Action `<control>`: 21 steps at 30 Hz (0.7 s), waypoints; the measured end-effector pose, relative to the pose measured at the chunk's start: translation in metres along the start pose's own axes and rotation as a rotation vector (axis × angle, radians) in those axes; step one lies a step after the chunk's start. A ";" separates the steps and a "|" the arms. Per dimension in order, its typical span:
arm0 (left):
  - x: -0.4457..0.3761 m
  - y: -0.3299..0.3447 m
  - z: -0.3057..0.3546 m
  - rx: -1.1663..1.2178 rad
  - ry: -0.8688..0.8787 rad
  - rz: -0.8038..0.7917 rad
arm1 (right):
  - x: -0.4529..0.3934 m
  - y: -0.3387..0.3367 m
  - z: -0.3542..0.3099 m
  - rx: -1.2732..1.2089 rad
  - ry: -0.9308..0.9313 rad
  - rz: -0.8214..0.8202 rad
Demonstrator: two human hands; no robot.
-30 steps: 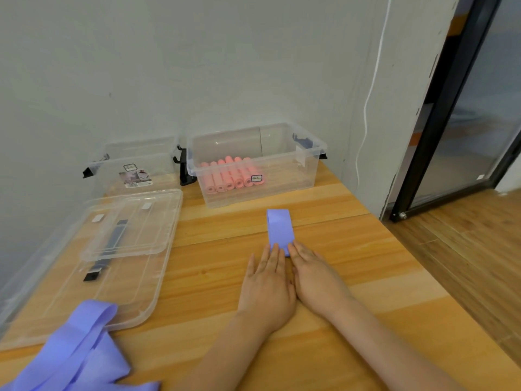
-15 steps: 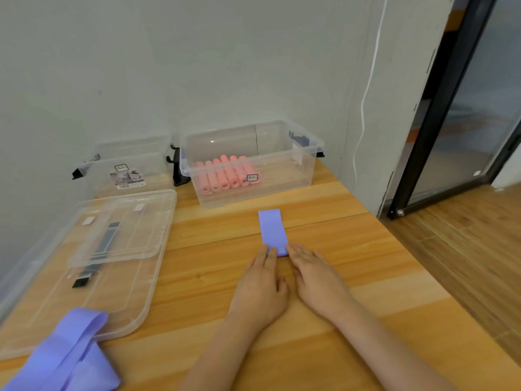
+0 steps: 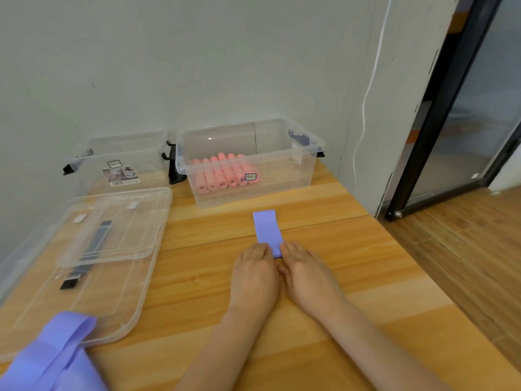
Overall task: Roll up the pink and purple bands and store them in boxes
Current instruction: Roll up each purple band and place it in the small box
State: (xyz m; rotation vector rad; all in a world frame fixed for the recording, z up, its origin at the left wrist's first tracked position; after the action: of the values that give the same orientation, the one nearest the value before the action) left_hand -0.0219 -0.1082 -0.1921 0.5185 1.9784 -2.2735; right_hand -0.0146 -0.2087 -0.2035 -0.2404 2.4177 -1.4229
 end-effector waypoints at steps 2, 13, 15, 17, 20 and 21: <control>-0.001 0.001 0.002 -0.021 -0.014 -0.088 | 0.000 0.001 0.000 0.039 0.025 -0.071; 0.000 0.007 -0.002 -0.027 -0.032 -0.197 | -0.014 0.006 -0.006 0.066 0.019 -0.128; 0.001 0.009 0.001 -0.019 -0.008 -0.232 | -0.017 0.007 -0.004 0.057 0.023 -0.129; 0.000 0.010 0.000 -0.031 -0.032 -0.272 | -0.017 0.009 -0.002 0.033 0.031 -0.137; -0.002 0.007 -0.001 -0.046 -0.038 -0.259 | -0.015 0.012 -0.002 0.027 0.039 -0.158; -0.003 0.008 -0.002 -0.056 -0.034 -0.272 | -0.015 0.012 -0.002 0.039 0.039 -0.169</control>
State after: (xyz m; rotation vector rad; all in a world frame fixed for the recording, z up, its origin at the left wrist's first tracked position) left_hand -0.0165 -0.1077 -0.1987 0.2147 2.2076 -2.3472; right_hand -0.0008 -0.1964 -0.2101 -0.4204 2.4485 -1.5579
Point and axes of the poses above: each hand's wrist, its own x-axis away from the middle knuckle, its own y-axis out of the palm, z = x × y, the point moved 4 cm from there along -x, towards the middle knuckle, and after that the axes turned 9 degrees about -x, right-handed, at the moved point
